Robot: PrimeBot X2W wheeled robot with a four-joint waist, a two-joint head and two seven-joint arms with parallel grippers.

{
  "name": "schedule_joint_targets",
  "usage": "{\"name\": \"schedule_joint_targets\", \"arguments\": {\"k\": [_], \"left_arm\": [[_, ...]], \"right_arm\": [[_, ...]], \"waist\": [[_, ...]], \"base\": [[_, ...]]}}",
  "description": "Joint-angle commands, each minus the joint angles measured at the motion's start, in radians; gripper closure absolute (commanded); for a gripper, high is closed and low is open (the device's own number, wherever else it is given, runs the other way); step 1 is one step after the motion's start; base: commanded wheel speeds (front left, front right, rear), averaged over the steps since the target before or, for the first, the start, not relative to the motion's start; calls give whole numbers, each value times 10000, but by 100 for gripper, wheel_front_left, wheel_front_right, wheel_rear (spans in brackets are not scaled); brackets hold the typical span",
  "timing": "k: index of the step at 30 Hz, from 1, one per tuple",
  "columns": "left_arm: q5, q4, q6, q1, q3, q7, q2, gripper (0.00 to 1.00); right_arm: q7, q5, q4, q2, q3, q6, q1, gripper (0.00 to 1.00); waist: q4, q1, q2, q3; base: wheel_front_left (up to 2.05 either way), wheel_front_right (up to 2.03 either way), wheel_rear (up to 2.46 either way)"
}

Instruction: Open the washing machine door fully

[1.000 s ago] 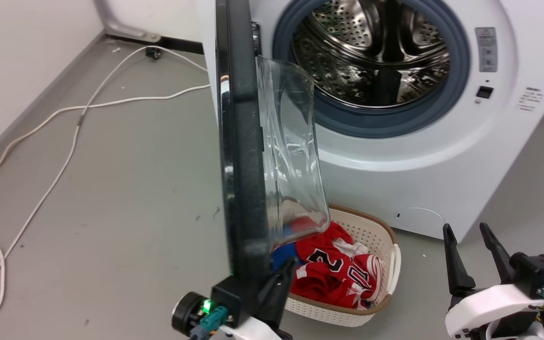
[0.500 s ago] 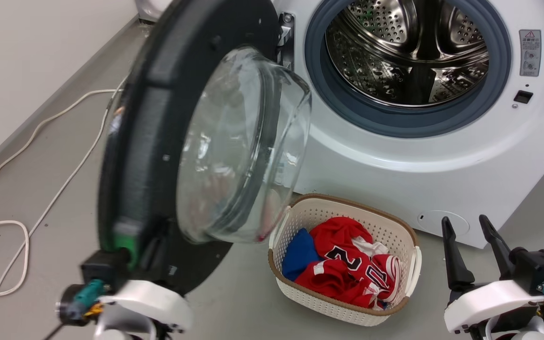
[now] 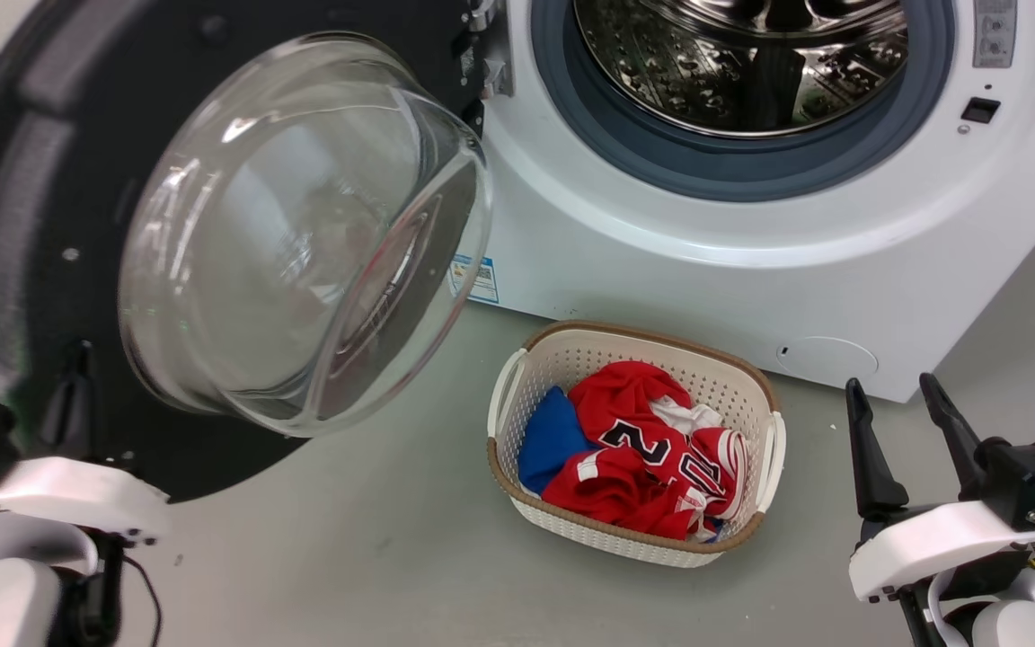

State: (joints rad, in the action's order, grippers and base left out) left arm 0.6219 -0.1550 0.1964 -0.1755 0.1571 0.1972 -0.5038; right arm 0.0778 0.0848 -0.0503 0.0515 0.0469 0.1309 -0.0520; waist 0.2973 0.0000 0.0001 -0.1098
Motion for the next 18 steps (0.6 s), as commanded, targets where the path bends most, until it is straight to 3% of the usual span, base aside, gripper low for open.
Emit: {"name": "schedule_joint_targets", "arguments": {"k": [1,9,18], "left_arm": [[137,-266,9,-242,-349,108,-274,100],[516,-1385,-414,-641,-987,314,-770,100],[444,-2373,-780,-925,-1238,617,-674,100]], "right_arm": [[-19,-65,61,-26,26,-2,-160,0],[-69,-165,82,-26,57,-2,-299,0],[-42,-47,3,-26,52,-2,-280,0]], "waist": [[-151,0,-1,-168],[-301,0,-1,-328],[-390,0,-1,-250]], "base": [[0,0,0],[0,0,0],[0,0,0]]}}
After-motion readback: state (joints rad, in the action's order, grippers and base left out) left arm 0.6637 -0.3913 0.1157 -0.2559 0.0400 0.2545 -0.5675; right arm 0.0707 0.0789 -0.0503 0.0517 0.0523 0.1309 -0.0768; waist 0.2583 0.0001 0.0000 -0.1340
